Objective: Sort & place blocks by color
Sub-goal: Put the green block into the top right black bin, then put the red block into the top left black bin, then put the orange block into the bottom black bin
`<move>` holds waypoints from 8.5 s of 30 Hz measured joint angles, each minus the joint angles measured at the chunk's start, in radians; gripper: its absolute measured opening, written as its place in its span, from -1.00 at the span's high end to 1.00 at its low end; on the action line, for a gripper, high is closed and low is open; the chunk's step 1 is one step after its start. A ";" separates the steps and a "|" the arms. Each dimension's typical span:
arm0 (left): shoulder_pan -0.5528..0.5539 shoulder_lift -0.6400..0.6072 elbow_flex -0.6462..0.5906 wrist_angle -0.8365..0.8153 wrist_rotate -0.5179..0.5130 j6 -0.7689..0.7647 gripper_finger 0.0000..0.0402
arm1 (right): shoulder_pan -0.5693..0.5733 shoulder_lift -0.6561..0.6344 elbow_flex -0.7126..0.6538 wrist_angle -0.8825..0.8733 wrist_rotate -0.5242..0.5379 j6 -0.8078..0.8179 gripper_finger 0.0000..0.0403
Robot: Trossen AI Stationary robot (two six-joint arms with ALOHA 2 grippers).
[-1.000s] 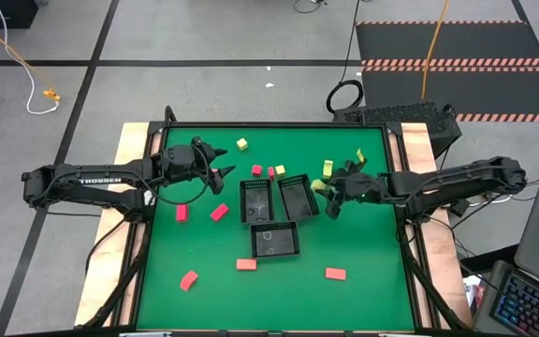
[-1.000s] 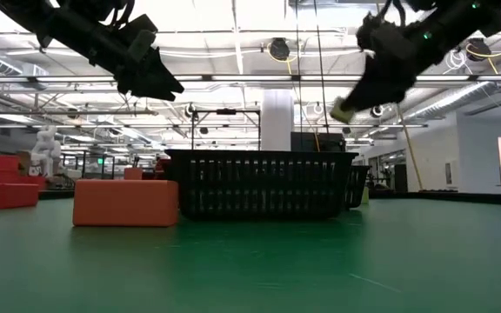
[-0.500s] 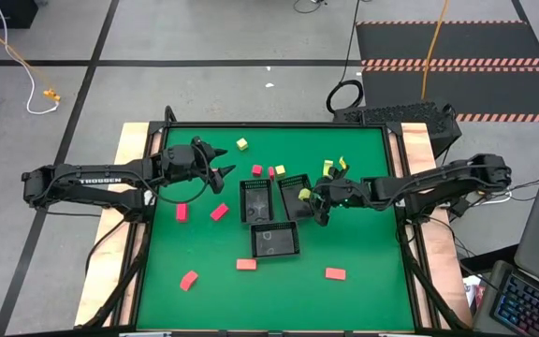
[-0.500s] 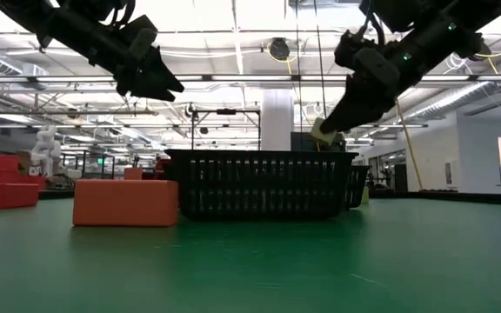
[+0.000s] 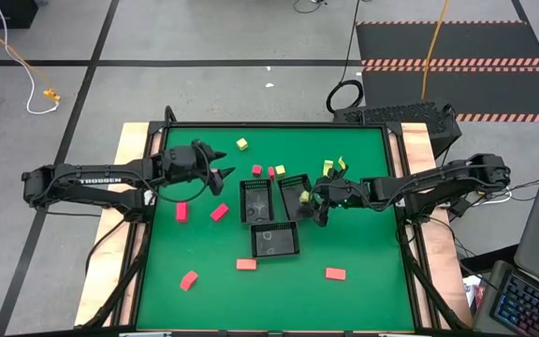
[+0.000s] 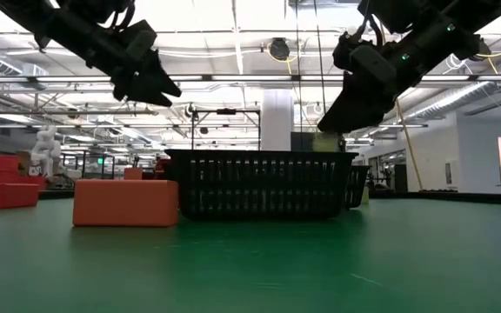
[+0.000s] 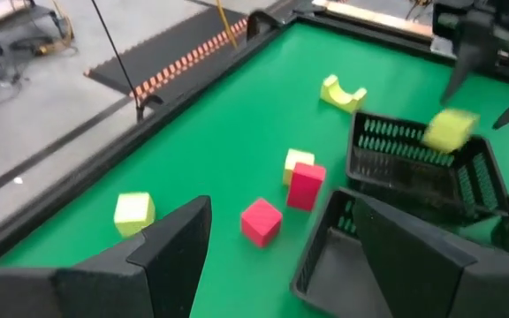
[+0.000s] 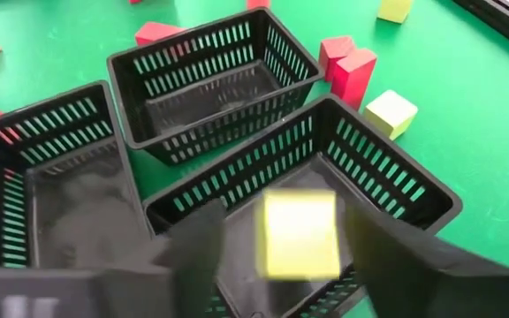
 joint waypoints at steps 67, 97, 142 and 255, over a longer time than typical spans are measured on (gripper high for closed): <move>-0.347 0.508 0.038 -0.283 -0.012 -0.630 -0.38 | 0.000 0.000 0.000 0.074 0.029 -0.093 -0.68; -0.224 0.249 0.134 -0.149 0.038 -0.215 0.70 | -0.001 0.000 0.000 0.063 0.034 -0.090 -0.68; 0.108 0.351 0.133 -0.463 -0.072 -0.320 -0.13 | -0.013 0.000 0.000 0.051 0.054 -0.085 -0.68; -0.791 0.772 0.193 0.120 -0.082 -0.383 -0.26 | 0.003 -0.001 0.000 0.050 0.024 -0.026 -0.68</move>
